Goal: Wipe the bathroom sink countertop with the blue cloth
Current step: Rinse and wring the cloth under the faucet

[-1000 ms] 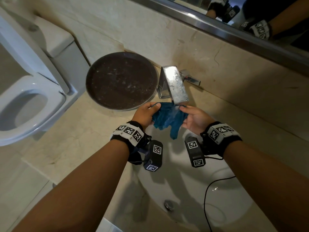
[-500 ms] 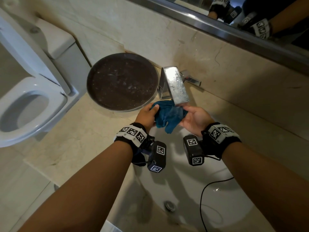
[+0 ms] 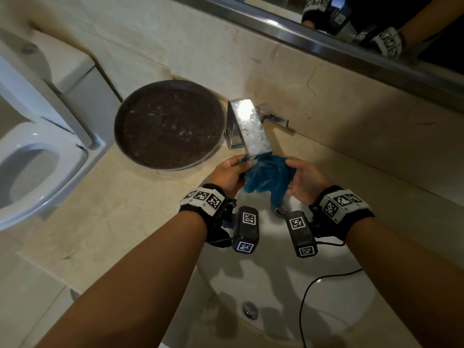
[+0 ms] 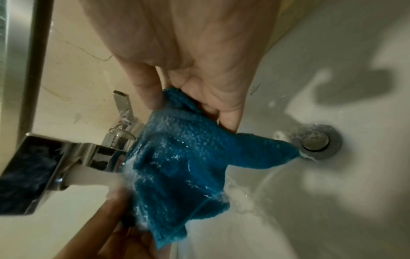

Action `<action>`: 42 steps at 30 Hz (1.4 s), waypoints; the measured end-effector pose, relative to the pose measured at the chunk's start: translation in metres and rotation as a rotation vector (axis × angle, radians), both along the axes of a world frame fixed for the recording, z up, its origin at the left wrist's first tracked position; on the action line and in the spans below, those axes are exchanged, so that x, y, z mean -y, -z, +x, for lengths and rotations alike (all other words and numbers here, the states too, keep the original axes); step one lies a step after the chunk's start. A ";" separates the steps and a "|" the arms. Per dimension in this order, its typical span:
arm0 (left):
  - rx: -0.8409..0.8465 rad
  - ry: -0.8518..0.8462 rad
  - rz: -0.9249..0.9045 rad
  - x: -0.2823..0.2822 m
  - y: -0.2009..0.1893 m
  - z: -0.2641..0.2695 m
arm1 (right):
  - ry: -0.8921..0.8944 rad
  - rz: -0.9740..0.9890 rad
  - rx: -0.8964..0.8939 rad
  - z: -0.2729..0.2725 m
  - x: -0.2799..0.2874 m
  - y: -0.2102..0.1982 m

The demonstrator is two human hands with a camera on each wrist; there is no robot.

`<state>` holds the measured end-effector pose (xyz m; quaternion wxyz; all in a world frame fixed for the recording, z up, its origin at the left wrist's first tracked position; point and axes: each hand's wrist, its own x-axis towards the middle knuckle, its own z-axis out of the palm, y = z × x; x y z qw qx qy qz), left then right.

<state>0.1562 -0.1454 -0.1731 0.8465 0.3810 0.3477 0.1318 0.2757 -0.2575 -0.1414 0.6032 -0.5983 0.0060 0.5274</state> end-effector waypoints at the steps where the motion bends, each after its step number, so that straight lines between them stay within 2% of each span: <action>1: -0.005 0.006 0.004 0.001 -0.002 0.002 | 0.010 -0.003 0.004 0.001 0.001 0.001; 8: -0.072 0.087 0.090 0.005 -0.003 0.004 | -0.005 -0.042 0.058 0.001 0.004 0.005; 17: -0.011 -0.026 0.002 -0.003 -0.008 0.002 | -0.006 -0.022 0.112 -0.003 0.001 0.007; 23: -0.042 -0.059 0.047 -0.006 -0.006 -0.003 | -0.032 -0.010 0.130 -0.008 -0.007 0.011; 30: -0.194 -0.012 0.182 -0.014 -0.008 -0.020 | -0.062 0.009 0.089 -0.020 -0.019 0.011; 34: -0.329 0.128 0.303 -0.011 -0.013 -0.025 | -0.071 0.045 0.089 -0.027 -0.026 0.009; 37: -0.405 0.189 0.174 -0.009 -0.014 -0.026 | -0.087 0.047 0.098 -0.032 -0.032 0.007; 39: -0.355 0.183 0.037 -0.009 -0.013 -0.022 | -0.133 0.064 0.099 -0.033 -0.031 0.004; 42: -0.214 0.114 -0.071 -0.011 -0.008 -0.012 | -0.318 0.061 0.129 -0.035 -0.025 -0.003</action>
